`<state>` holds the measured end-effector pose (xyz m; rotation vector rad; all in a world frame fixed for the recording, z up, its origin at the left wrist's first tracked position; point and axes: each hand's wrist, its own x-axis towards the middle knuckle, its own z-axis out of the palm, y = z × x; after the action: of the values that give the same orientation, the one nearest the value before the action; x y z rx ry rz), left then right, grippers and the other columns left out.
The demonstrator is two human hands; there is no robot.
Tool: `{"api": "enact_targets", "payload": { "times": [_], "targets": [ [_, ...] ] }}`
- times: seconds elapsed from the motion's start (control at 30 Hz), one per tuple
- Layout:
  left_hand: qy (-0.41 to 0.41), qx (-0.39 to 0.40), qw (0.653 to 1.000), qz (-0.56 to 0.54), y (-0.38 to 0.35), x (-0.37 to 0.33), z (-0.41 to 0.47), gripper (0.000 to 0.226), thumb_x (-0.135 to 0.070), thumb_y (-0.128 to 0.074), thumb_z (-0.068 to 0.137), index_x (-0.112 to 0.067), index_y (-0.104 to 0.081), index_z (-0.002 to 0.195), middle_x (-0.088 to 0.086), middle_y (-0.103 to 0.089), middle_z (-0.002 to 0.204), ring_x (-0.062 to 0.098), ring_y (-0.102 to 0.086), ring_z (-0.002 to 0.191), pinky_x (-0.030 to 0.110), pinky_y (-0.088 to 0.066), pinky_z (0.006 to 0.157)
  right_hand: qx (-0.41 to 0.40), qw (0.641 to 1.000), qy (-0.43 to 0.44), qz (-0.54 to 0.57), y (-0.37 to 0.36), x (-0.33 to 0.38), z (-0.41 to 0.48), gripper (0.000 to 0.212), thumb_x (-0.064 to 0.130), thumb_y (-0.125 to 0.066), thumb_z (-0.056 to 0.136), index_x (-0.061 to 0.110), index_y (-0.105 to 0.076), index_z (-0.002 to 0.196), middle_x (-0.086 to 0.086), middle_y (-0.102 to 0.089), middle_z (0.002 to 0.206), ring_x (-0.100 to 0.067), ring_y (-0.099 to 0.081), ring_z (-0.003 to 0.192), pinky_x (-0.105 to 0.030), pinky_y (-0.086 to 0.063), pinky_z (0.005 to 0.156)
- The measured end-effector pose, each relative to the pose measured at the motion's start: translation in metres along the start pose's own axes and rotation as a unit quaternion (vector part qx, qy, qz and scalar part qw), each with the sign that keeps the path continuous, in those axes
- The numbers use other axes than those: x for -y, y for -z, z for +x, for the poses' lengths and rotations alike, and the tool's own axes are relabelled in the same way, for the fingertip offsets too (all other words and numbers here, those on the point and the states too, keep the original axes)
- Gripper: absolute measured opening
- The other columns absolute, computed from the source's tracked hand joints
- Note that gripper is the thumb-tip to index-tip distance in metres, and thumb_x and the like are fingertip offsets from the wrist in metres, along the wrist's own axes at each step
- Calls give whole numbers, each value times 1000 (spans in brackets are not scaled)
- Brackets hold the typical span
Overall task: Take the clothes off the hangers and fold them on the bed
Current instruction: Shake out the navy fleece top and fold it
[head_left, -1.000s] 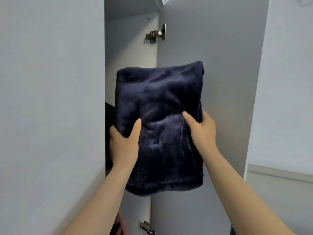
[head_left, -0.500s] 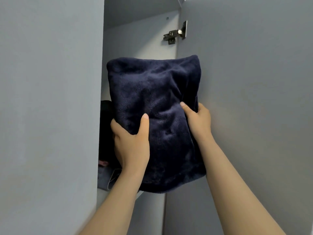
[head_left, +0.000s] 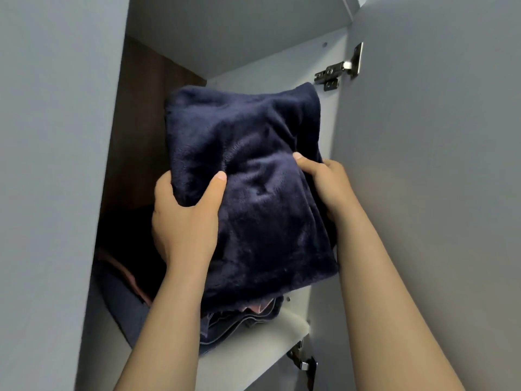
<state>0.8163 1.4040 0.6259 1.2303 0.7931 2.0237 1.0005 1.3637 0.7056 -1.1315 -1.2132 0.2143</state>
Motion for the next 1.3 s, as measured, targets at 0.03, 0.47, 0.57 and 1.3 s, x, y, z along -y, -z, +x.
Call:
{"api": "enact_targets", "payload": {
  "times": [0.03, 0.47, 0.57, 1.3],
  "targets": [
    [9, 2, 1000, 4, -1, 0, 9, 50, -65, -69, 68, -38, -59, 108, -23, -61, 93, -3, -56, 85, 19, -40, 64, 6, 1000, 4, -16, 0, 2, 8, 27, 36, -71, 82, 11, -75, 91, -1, -76, 89, -19, -72, 84, -35, -58, 77],
    [141, 81, 979, 122, 7, 41, 55, 84, -80, -69, 52, -32, -57, 120, -7, -61, 113, 20, -60, 97, 39, -51, 87, 134, 984, -111, -44, -39, -64, 71, 46, 40, -70, 84, 4, -68, 112, -9, -73, 106, -24, -70, 95, -39, -54, 92],
    [167, 93, 972, 133, 13, 49, 52, 107, -83, -71, 42, -32, -44, 132, -7, -56, 120, 24, -58, 101, 43, -49, 91, 158, 978, -122, -65, -53, -80, 76, 52, 42, -69, 85, 2, -65, 118, -11, -70, 112, -27, -68, 98, -42, -52, 95],
    [-43, 106, 983, 146, 19, 34, 31, 105, -52, -85, 54, -50, -28, 142, -14, -34, 149, 12, -41, 131, 31, -38, 100, 92, 996, 7, 13, -39, -81, 46, 12, 22, -76, 80, 16, -66, 78, 11, -62, 64, -7, -58, 60, -22, -48, 54]
  ]
}}
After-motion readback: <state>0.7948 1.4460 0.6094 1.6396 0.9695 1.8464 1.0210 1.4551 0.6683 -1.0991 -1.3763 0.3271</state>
